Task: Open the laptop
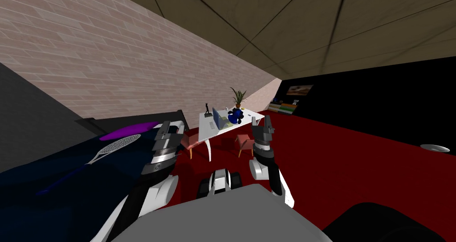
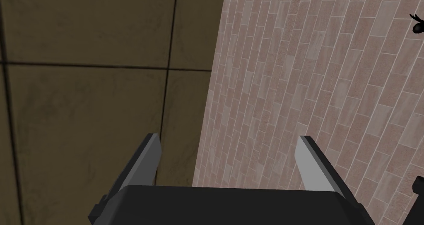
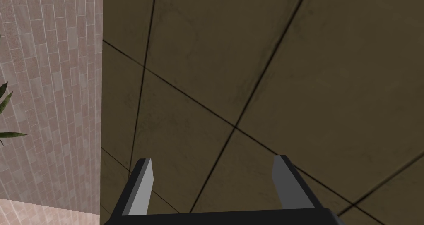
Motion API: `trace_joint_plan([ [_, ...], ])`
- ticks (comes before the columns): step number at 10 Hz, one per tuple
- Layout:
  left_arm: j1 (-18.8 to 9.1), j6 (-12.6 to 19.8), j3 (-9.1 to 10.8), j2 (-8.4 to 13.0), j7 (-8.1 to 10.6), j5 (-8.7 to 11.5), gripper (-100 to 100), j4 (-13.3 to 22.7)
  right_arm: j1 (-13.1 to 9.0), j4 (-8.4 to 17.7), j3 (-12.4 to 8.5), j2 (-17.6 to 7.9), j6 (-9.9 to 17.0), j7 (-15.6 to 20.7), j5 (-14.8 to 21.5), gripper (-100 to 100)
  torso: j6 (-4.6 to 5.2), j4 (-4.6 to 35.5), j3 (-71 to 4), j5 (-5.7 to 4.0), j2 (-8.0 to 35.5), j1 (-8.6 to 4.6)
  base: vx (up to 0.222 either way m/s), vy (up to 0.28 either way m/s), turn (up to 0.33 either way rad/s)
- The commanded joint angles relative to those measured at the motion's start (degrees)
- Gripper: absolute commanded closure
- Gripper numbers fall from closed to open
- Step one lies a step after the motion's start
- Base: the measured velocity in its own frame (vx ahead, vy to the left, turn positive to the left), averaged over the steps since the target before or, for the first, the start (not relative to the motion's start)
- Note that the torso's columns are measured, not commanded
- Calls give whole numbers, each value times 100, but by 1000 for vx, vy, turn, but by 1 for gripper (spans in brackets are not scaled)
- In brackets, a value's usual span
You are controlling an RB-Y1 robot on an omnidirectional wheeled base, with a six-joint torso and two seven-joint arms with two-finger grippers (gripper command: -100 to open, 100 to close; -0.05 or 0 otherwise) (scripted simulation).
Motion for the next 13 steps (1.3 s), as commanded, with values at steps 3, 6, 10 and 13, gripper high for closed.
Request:
trace_joint_plan([
  [3, -391, 151, 115, 553, 112, 90, -100, 432, 0, 1, 0, 0, 0, 0, 0, 0, 0, 78, -142, -1, 73, -4, -4, -44, 15],
  [6, -815, 312, 234, 745, 232, 186, -100, 891, 0, 1, 0, 1, 0, 0, 0, 0, 0, 80, -143, -1, 75, -1, -4, -72, 20],
  [10, -1521, 576, 433, 841, 434, 348, -100, 1621, 0, 1, 1, 1, 0, 0, 0, 0, 0, 80, -143, 0, 74, 2, -9, -87, 26],
  [13, -1916, 723, 545, 854, 548, 439, -100, 2051, 0, 1, 1, 0, 0, 0, 0, 0, -1, 79, -143, 2, 75, 11, -4, -76, 21],
])
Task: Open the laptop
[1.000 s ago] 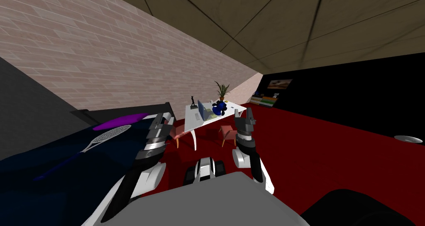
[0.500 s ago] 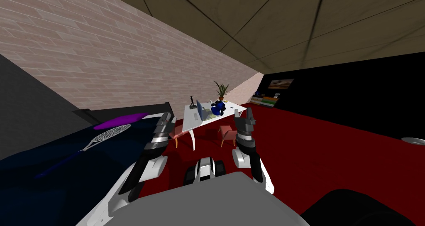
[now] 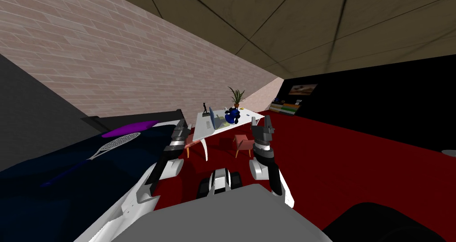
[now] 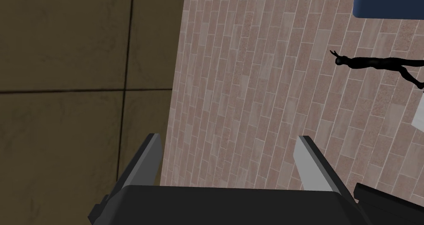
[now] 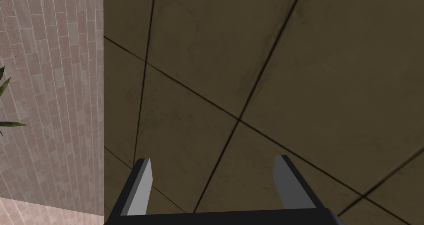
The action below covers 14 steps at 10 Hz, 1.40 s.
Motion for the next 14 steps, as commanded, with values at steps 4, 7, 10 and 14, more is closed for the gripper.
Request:
trace_joint_plan([
  [4, -814, 312, 246, 37, 257, 199, -100, 870, 0, 0, 0, 0, 0, 0, 0, 0, 1, 1, 1, -1, 2, -7, -8, -73, 23],
  [7, -1278, 484, 366, 59, 382, 296, -100, 1317, 0, 0, 0, 0, 0, 0, 0, 0, 1, -1, -3, -1, -5, -7, -4, -77, 23],
  [10, -1732, 663, 485, 83, 508, 393, -100, 1824, 0, 0, 0, 0, 0, 0, 0, 0, 1, 0, 0, -1, 0, -6, -7, -77, 21],
  [14, -2226, 850, 602, 99, 631, 489, -100, 2377, 0, 0, 0, 0, 0, 0, 0, 0, 1, -1, -1, 0, -3, -1, -3, -69, 19],
])
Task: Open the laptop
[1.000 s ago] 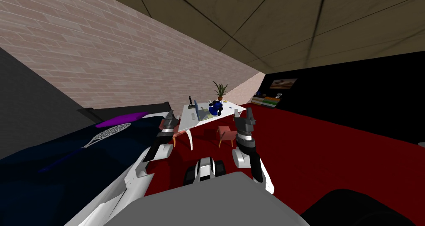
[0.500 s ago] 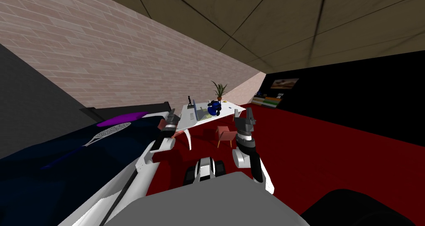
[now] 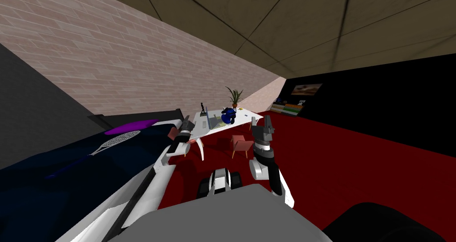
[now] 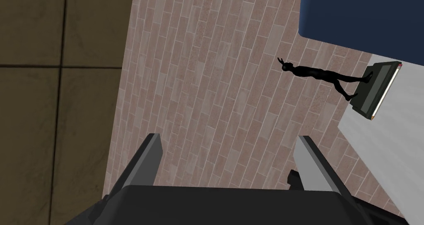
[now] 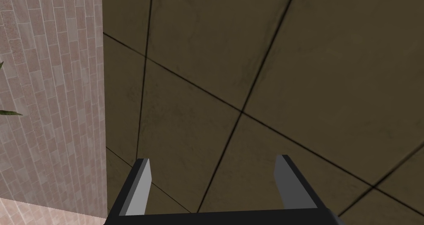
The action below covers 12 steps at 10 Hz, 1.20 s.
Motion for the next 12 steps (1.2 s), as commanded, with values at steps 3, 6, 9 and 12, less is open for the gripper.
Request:
trace_joint_plan([
  [3, -707, 293, 189, 36, 204, 158, -100, 778, 0, 0, 0, 0, 0, 0, 0, 0, 1, 1, 2, -2, 4, -10, -10, -73, 19],
  [6, -983, 388, 245, 34, 263, 203, -100, 1186, 0, 0, 0, 0, 0, 0, 0, 0, 1, 0, 0, -1, 1, -5, -4, -71, 17],
  [9, -1433, 577, 352, 29, 378, 291, -100, 1730, 0, 0, 0, 0, 0, 0, 0, 0, 1, 1, 1, -4, 2, -18, -8, -78, 22],
  [12, -1863, 759, 453, 34, 488, 373, -100, 2223, 0, 0, 0, 0, 0, 0, 0, 0, -1, 0, 0, 0, 0, 1, -4, -66, 15],
])
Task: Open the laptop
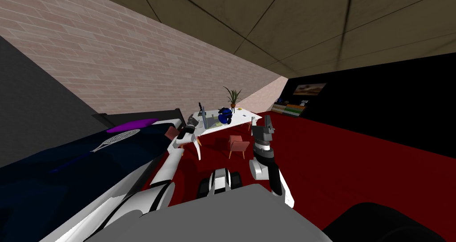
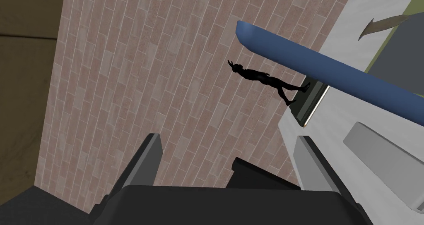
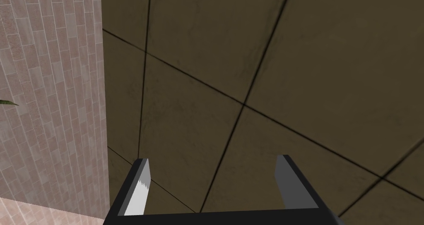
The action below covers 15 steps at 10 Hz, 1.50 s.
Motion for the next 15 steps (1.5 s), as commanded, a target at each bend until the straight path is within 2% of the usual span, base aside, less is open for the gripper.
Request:
trace_joint_plan([
  [1, -421, 172, 102, 15, 120, 87, -100, 468, 0, 0, 0, 0, 0, 0, 0, 0, 1, 0, 0, -1, 0, -7, -13, -99, 33],
  [2, -440, 172, 102, 15, 120, 87, -100, 560, 0, 0, 0, 0, 0, 0, 0, 0, 2, 1, 1, -5, 3, -18, 0, -72, 13],
  [3, -635, 254, 148, 31, 170, 125, -100, 726, 0, 0, 0, 0, 0, 0, 0, 0, 1, 0, 1, -3, 1, -7, 0, -60, 14],
  [4, -635, 254, 148, 31, 170, 125, -100, 794, 0, 0, 0, 0, 0, 0, 0, 0, 1, 0, 0, 0, 1, -2, -5, -46, 8],
  [6, -993, 406, 232, 79, 261, 193, -100, 1166, 0, 0, 0, 0, 0, 0, 0, 0, 1, 1, 1, -1, 2, -5, -7, -65, 30],
  [7, -993, 406, 232, 79, 261, 193, -100, 1220, 0, 0, 0, 0, 0, 0, 0, 0, 9, -1, -2, -4, -3, -17, -11, -61, 10],
  [13, -1772, 732, 417, 326, 464, 343, -100, 2124, 0, 0, 0, 0, 0, 0, 0, 0, 27, -8, -19, -4, -30, -17, -8, -66, 20],
  [15, -1696, 697, 395, 323, 454, 343, -100, 2072, 0, 0, 0, 0, 0, 0, 0, 0, 11, -6, -12, -1, -19, -4, -2, -19, 3],
])
